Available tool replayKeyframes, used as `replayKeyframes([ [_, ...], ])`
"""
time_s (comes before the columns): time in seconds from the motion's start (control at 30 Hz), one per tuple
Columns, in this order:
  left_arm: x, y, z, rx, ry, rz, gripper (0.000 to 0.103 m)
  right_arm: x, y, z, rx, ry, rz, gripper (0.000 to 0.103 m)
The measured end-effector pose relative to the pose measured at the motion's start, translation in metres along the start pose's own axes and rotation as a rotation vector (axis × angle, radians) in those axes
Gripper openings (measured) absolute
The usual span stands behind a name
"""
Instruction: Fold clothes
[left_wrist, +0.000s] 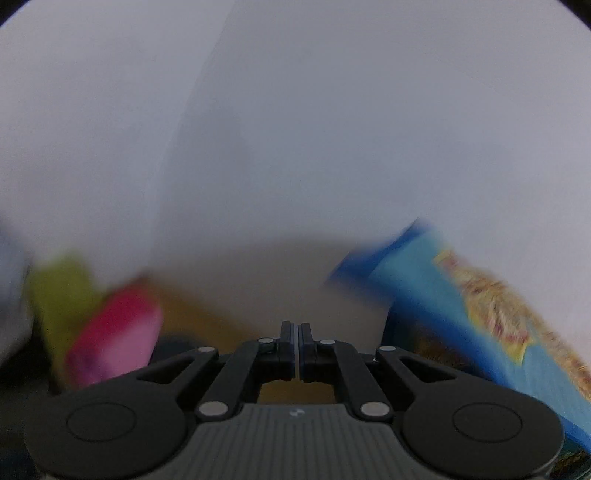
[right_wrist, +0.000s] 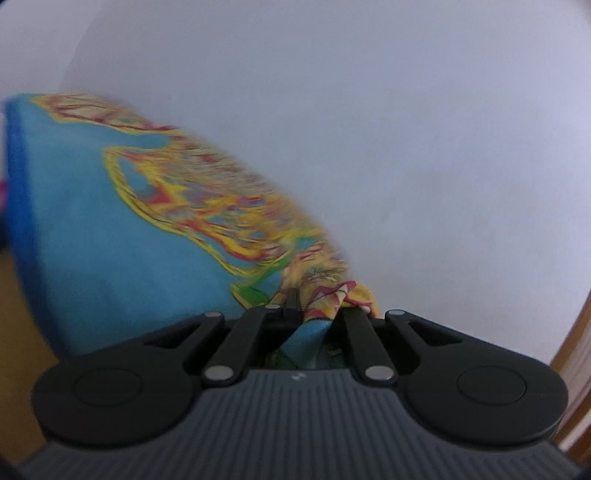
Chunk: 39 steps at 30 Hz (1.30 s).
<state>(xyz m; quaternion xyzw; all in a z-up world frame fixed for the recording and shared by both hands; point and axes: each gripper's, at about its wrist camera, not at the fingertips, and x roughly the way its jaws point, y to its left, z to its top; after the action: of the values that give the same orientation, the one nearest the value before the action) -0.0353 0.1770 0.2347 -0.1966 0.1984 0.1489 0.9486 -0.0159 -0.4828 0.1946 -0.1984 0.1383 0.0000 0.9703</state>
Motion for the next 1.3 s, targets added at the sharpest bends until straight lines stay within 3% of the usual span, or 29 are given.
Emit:
replayKeyframes([
  [0.13, 0.015, 0.030, -0.089, -0.023, 0.219, -0.012, 0.002, -0.009, 0.016, -0.070, 0.037, 0.154, 0.053, 0.007],
  [0.27, 0.031, 0.036, -0.166, -0.034, 0.415, -0.064, 0.002, -0.032, 0.027, -0.121, 0.075, 0.260, 0.097, 0.007],
  [0.33, 0.032, 0.026, -0.191, 0.018, 0.485, -0.086, 0.002, -0.049, 0.030, -0.147, 0.116, 0.318, 0.114, 0.007],
  [0.47, 0.041, -0.013, -0.212, 0.174, 0.563, -0.161, 0.008, -0.086, 0.039, -0.198, 0.112, 0.461, 0.089, 0.007],
  [0.57, 0.054, -0.045, -0.215, 0.272, 0.565, -0.199, 0.010, -0.083, 0.041, -0.218, 0.110, 0.600, -0.009, 0.009],
  [0.63, 0.072, -0.062, -0.215, 0.339, 0.554, -0.206, 0.022, -0.087, 0.035, -0.233, 0.181, 0.677, -0.066, 0.012],
  [0.67, 0.082, -0.071, -0.215, 0.373, 0.548, -0.209, 0.032, -0.091, 0.033, -0.238, 0.220, 0.697, -0.088, 0.013],
  [0.7, 0.092, -0.077, -0.216, 0.417, 0.546, -0.209, 0.041, -0.090, 0.025, -0.238, 0.245, 0.700, -0.107, 0.017],
  [0.83, 0.134, -0.083, -0.226, 0.591, 0.572, -0.203, 0.044, -0.078, 0.025, -0.222, 0.244, 0.664, -0.206, 0.036],
  [0.9, 0.137, -0.078, -0.231, 0.624, 0.615, -0.231, 0.044, -0.027, 0.007, -0.189, 0.250, 0.645, -0.257, 0.037],
  [0.93, 0.138, -0.075, -0.234, 0.638, 0.638, -0.247, 0.045, -0.021, 0.002, -0.179, 0.260, 0.632, -0.286, 0.037],
  [1.03, 0.105, -0.076, -0.244, 0.680, 0.666, -0.267, 0.051, -0.022, -0.016, -0.161, 0.303, 0.574, -0.380, 0.042],
  [1.1, 0.083, -0.067, -0.251, 0.697, 0.672, -0.259, 0.056, -0.046, -0.011, -0.138, 0.322, 0.512, -0.411, 0.048],
  [1.17, 0.077, -0.068, -0.250, 0.687, 0.662, -0.260, 0.063, -0.057, 0.007, -0.118, 0.310, 0.445, -0.327, 0.058],
  [1.2, 0.075, -0.070, -0.251, 0.681, 0.665, -0.261, 0.068, -0.059, 0.020, -0.111, 0.300, 0.427, -0.247, 0.065],
  [1.3, 0.071, -0.085, -0.263, 0.680, 0.670, -0.298, 0.071, -0.039, 0.074, -0.096, 0.259, 0.412, 0.055, 0.065],
])
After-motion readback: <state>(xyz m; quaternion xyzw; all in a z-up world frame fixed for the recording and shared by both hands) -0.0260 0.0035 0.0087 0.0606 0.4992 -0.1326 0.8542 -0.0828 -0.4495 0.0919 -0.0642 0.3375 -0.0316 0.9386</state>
